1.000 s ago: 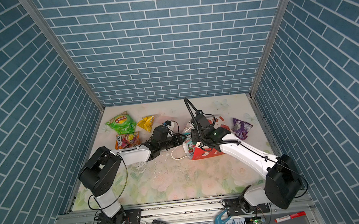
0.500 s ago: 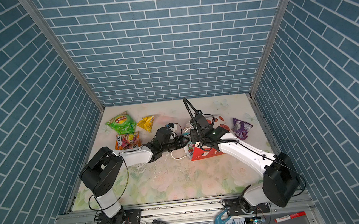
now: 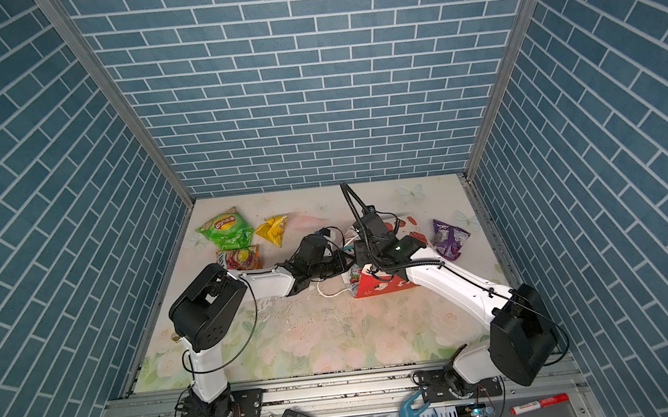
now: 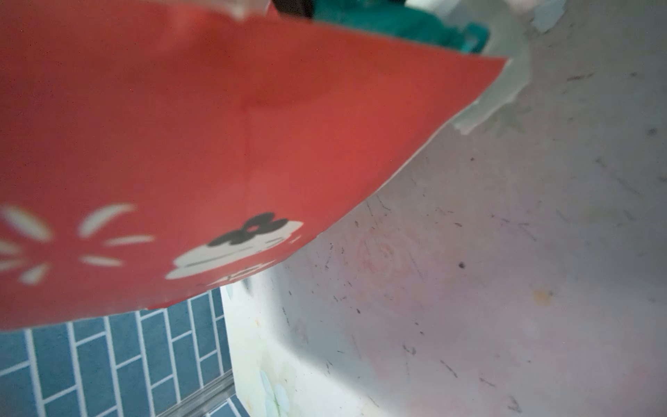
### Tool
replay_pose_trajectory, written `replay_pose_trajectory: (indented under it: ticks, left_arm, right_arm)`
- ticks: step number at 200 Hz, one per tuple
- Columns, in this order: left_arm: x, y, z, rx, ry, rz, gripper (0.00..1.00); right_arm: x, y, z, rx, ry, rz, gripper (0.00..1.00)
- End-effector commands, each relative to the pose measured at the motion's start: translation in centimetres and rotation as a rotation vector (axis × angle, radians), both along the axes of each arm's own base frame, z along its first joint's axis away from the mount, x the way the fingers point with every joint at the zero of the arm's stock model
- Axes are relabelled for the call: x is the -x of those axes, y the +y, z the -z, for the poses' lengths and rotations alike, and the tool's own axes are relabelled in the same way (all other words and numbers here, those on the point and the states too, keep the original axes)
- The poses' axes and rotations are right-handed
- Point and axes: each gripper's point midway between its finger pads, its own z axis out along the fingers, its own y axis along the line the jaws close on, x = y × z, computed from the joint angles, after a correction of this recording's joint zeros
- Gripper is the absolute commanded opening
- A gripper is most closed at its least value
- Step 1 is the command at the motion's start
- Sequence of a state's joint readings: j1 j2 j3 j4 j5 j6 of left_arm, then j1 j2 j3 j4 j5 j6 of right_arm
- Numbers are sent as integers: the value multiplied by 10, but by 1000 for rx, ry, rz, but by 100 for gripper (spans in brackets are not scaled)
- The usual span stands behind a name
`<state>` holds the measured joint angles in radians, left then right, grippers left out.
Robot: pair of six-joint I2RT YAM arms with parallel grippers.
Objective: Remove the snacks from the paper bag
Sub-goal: 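Pull the teal packet out through the bag mouth with the left gripper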
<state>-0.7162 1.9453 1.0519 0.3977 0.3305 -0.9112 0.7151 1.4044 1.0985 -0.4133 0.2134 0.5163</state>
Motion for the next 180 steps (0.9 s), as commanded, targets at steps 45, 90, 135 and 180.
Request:
replay_pose_trajectory:
  ticks: [45, 90, 135, 180]
  left_arm:
    - [-3, -3, -16, 23, -47, 6, 0]
    - [2, 7, -35, 0, -103, 17, 0]
    - [4, 32, -58, -87, -196, -2, 0]
    - [11, 54, -80, -141, -261, -30, 0]
  right_arm:
    - [-4, 1, -14, -30, -29, 19, 0]
    - [-5, -5, -16, -25, -35, 47, 0]
    - [-4, -10, -18, -38, -55, 73, 0]
    - [-5, -11, -22, -46, -76, 80, 0]
